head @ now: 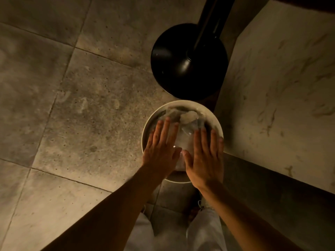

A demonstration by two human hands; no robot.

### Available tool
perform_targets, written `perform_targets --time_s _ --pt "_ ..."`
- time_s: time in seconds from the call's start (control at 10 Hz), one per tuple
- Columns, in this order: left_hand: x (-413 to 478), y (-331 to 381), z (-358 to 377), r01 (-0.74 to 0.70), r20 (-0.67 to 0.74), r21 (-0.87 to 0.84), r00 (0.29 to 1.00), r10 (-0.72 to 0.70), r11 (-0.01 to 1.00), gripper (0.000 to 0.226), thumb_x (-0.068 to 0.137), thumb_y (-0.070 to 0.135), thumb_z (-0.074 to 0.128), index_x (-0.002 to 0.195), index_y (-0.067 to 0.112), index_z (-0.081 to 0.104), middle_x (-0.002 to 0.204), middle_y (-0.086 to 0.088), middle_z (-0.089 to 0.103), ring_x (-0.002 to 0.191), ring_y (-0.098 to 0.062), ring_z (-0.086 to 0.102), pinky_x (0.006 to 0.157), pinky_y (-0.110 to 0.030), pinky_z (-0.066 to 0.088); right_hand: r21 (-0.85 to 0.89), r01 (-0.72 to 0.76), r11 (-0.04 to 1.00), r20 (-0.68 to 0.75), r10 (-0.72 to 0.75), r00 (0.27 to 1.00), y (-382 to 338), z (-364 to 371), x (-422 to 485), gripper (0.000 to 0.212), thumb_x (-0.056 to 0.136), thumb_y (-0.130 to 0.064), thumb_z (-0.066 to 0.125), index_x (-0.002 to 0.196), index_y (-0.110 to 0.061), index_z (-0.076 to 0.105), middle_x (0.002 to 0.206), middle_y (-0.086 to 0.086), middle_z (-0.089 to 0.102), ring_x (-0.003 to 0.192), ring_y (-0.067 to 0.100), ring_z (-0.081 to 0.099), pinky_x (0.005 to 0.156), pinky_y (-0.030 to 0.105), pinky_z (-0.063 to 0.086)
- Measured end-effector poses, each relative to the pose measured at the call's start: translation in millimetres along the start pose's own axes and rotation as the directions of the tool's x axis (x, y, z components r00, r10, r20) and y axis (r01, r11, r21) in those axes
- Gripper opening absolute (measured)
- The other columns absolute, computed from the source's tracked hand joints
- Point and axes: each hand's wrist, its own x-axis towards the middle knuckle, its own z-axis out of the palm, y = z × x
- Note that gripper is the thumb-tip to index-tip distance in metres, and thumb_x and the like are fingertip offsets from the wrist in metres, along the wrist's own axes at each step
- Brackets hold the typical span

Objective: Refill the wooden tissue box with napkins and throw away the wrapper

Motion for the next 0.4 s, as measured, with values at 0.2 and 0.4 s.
perform_targets --time_s 0.2,0.4 --pt "-2 -6 -4 -0.059 0.006 0.023 0.998 0.059 0.998 0.071 0.102 0.04 0.037 0.154 0.028 -0.01 0.16 -0.005 -0.024 0.149 -0.029 -0.02 0.123 -0.044 -0.002 -0.027 -0.03 0.999 0.068 0.031 0.997 -4 -3 4 0.082 0.093 -0.066 0.017 0.155 -0.017 -0.004 0.164 0.011 -0.002 0.15 0.032 -0.013 0.12 0.05 -0.011" --pt "-31 -5 -46 -0.112 0.04 0.13 0.993 0.108 0.985 0.065 0.105 0.035 0.03 0.155 0.023 -0.009 0.163 -0.013 -0.016 0.15 -0.031 -0.017 0.124 -0.044 -0.004 0.131 0.012 0.991 0.129 -0.029 0.991 3 -47 -7 0.075 0.096 -0.044 0.049 0.155 -0.022 0.009 0.163 0.012 0.013 0.15 0.031 0.012 0.121 0.05 0.016"
